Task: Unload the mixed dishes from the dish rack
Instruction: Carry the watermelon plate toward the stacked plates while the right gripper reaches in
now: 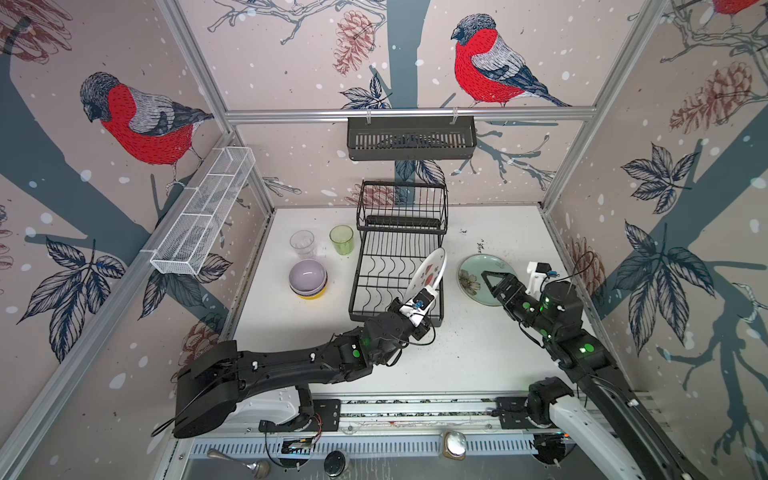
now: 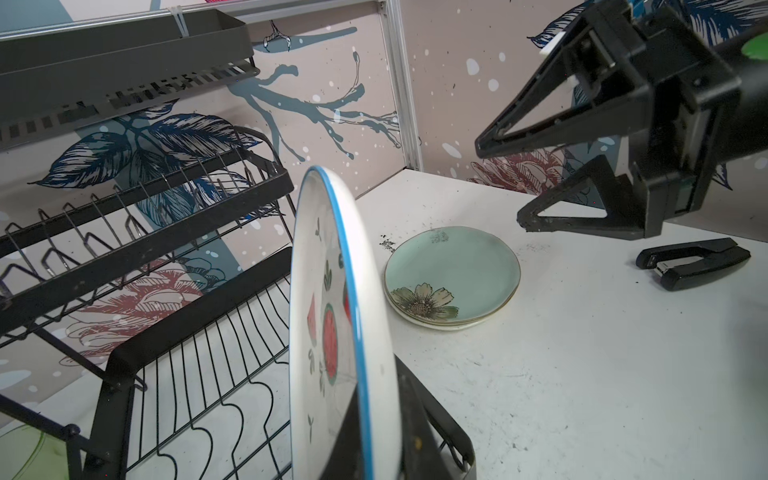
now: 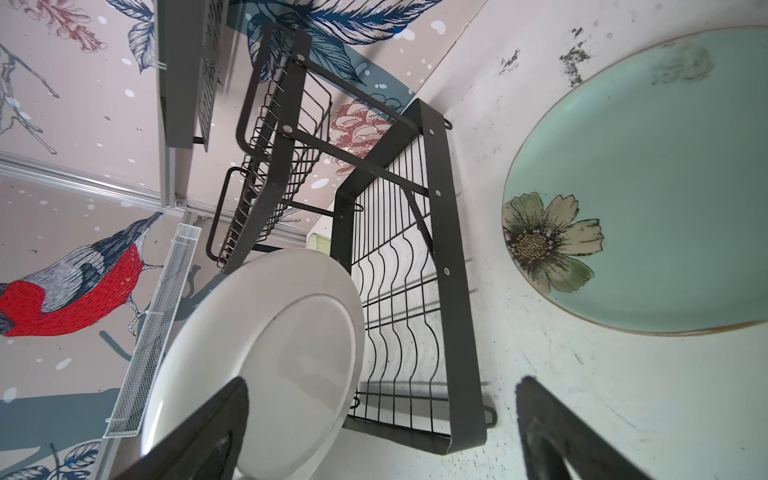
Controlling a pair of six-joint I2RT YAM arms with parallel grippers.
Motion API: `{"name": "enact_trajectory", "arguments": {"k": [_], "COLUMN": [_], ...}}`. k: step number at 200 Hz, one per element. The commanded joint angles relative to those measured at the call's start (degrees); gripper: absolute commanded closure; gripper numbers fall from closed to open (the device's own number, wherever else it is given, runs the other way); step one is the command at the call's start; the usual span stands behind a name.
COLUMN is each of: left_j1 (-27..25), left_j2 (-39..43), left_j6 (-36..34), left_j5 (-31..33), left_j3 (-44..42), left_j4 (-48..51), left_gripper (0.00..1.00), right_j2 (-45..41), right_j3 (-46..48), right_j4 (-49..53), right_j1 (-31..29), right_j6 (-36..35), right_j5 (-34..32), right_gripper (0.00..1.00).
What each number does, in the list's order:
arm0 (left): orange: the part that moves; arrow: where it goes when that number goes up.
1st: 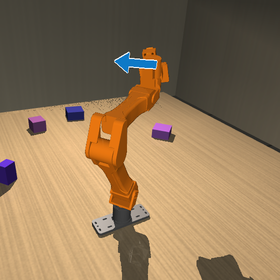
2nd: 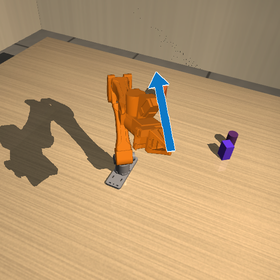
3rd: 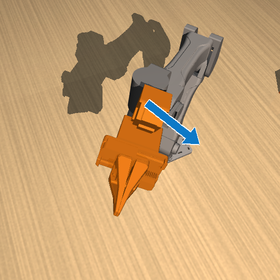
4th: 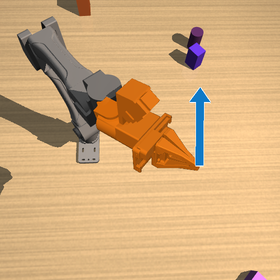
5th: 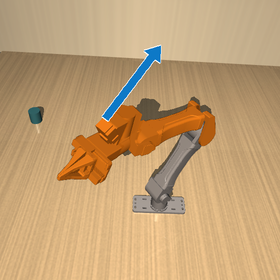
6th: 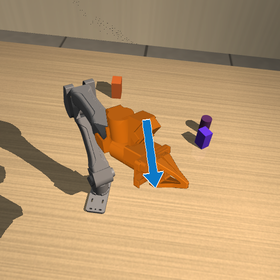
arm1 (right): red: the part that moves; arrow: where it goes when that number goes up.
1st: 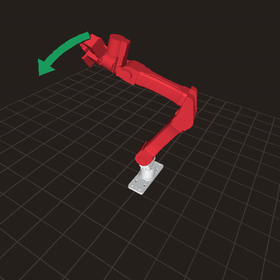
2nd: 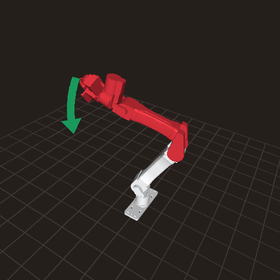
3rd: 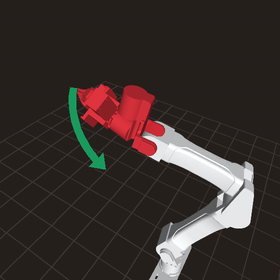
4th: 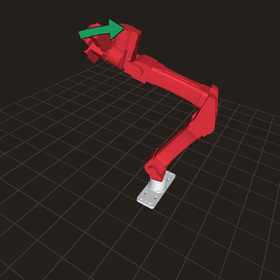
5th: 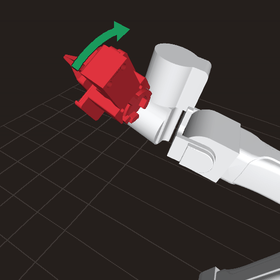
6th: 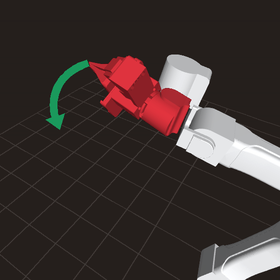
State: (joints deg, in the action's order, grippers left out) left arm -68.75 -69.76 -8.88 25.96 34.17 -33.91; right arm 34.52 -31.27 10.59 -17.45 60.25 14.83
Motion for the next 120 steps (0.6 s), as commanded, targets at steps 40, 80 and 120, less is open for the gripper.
{"name": "enact_trajectory", "arguments": {"k": [40, 80, 120], "left_j1": [-1.69, -2.64, -3.07], "left_j2": [-2.94, -5.56, -7.28], "left_j6": [-2.12, -2.96, -2.69], "left_j5": [-2.05, -2.71, -4.72], "left_j3": [1.09, 2.36, 3.05], "left_j4": [-10.59, -11.41, -11.6], "left_gripper": [1.0, 1.0, 1.0], "right_j2": [0.33, 2.8, 4.15], "right_j3": [-1.51, -2.92, -3.44], "right_j4": [-1.9, -1.54, -1.71], "right_j1": [0.03, 0.03, -0.12], "right_j6": [2.85, 2.8, 3.34], "right_j5": [0.63, 1.72, 1.97], "right_gripper": [0.01, 0.0, 0.0]}}
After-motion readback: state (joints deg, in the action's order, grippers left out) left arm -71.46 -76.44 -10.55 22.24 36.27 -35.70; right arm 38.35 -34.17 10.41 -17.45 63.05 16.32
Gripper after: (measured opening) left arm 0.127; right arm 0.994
